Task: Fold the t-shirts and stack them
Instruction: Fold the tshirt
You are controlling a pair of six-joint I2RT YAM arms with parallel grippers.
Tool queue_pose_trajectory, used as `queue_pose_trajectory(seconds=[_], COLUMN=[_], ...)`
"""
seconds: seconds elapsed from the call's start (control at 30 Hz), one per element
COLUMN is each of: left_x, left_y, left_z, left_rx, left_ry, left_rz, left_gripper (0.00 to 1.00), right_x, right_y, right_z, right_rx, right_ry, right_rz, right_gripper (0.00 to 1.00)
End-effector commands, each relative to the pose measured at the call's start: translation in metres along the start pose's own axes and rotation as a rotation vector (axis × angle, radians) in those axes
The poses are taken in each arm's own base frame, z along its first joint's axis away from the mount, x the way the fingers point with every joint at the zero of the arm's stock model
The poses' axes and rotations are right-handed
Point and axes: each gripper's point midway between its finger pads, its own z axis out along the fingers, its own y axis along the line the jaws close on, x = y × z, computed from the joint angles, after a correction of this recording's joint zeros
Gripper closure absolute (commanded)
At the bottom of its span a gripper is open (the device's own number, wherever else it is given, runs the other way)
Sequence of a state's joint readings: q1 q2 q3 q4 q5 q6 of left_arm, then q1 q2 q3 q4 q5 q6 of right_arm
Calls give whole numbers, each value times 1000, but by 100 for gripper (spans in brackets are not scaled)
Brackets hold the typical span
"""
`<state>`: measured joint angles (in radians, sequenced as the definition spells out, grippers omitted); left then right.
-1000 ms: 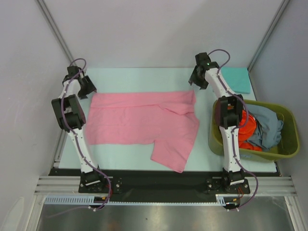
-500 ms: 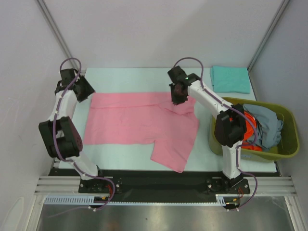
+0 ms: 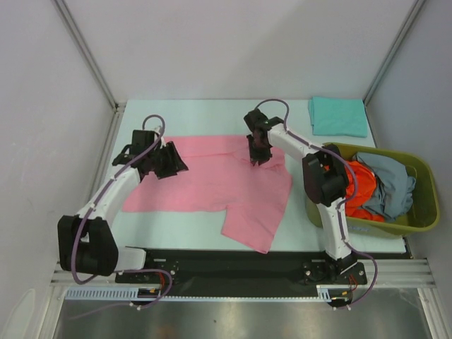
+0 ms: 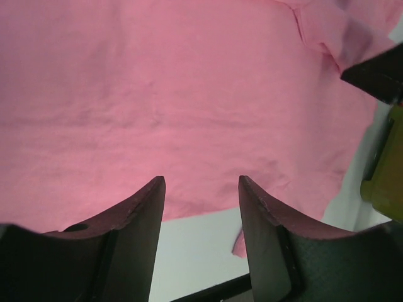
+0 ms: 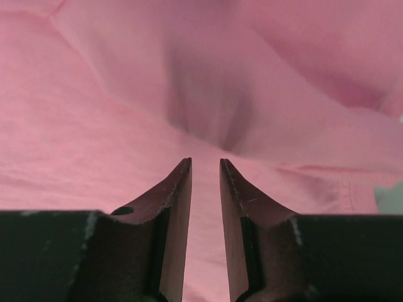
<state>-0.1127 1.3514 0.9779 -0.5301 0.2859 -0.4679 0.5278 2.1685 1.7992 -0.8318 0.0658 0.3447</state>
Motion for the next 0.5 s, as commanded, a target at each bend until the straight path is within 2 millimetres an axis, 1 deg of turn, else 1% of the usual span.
queue_pose_trajectory(seconds=[0.0,0.03,0.07,0.13,0.23,0.27,0.3,0.43,0.47], left_x=[-5,-6,-6,-13,-19,-18,-19,-16,-15], left_y=[-14,-13,-13,-16,-21,-22,-24,-29,-29], left_z=[-18,-19,-20,-23,-25,-24,-23,-19,-18], left_rx=[45,39,34,36,33,34,37,57,58], left_ry=[-51,-55,-56,-68,-73,-68,-64,-49,-45], left_rz=[95,104,112,140,176,180,182,188,188], left_gripper=[44,44,44,44,44,44,44,44,44], right_x=[-23,-25,-33,-41,-63,-68,-79,-100,-104], right_y=[1,-1,-4,-9,-17,-21,-20,-25,-27], right_z=[10,12,11,17,20,21,24,28,29], right_rx=[-13,-7,9,25,41,51,52,54,56], right_ry=[-38,-37,-58,-77,-121,-131,-152,-176,-180], right_rz=[41,53,62,70,85,87,87,78,69], right_gripper=[69,69,68,66,64,63,62,59,57])
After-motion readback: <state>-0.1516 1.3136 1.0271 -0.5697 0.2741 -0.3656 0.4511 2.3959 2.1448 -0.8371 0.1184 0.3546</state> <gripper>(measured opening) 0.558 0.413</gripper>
